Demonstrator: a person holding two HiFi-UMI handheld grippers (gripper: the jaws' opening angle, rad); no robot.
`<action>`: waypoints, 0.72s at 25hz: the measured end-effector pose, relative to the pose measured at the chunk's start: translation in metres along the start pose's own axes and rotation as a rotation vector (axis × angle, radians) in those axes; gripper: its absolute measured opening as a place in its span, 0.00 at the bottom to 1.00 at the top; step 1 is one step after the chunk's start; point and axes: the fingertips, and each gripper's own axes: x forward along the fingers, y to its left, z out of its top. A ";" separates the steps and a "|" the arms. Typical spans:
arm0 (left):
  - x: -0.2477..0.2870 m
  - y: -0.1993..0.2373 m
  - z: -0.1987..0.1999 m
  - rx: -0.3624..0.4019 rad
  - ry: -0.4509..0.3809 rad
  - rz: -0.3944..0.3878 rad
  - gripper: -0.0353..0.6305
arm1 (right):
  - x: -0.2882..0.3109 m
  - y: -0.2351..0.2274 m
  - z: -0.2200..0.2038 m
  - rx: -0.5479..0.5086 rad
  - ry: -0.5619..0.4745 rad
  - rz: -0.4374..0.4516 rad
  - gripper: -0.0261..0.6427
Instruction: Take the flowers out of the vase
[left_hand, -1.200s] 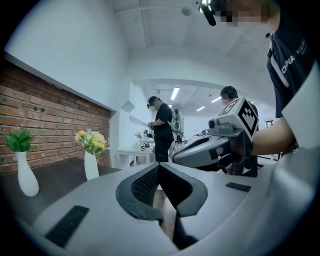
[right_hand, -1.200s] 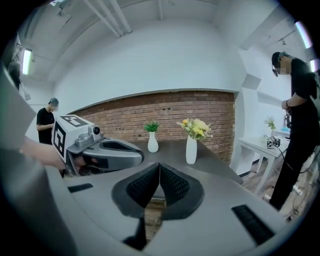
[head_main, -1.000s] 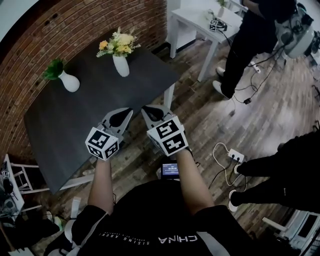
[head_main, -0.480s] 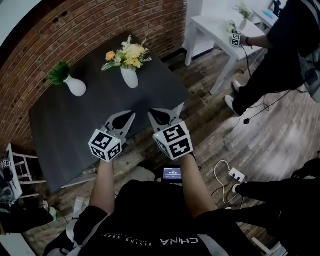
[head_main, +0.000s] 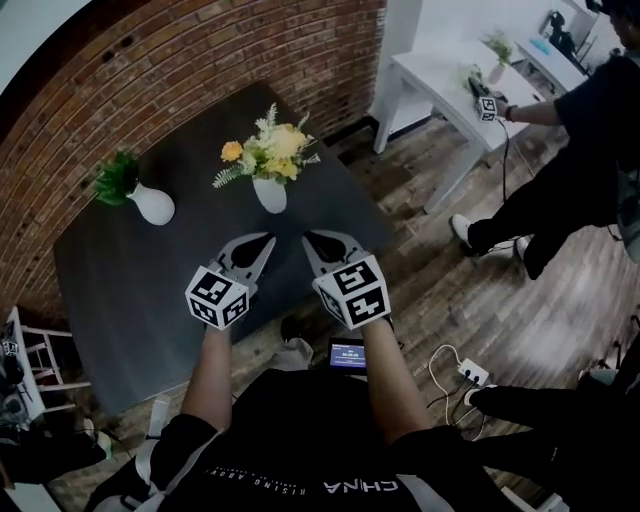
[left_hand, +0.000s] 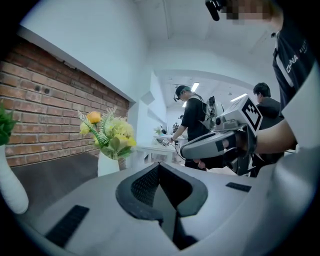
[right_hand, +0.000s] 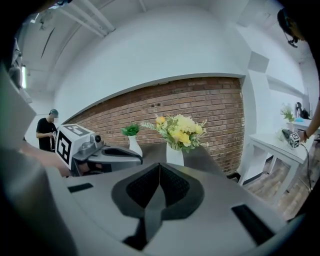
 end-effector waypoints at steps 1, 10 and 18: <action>0.002 0.009 0.001 0.000 -0.003 -0.002 0.06 | 0.008 -0.003 0.005 0.012 -0.006 0.000 0.05; 0.020 0.074 -0.010 -0.004 0.048 -0.013 0.06 | 0.066 -0.014 0.024 0.059 0.001 -0.020 0.05; 0.040 0.109 -0.020 -0.008 0.065 0.083 0.30 | 0.087 -0.031 0.021 0.070 0.027 -0.010 0.05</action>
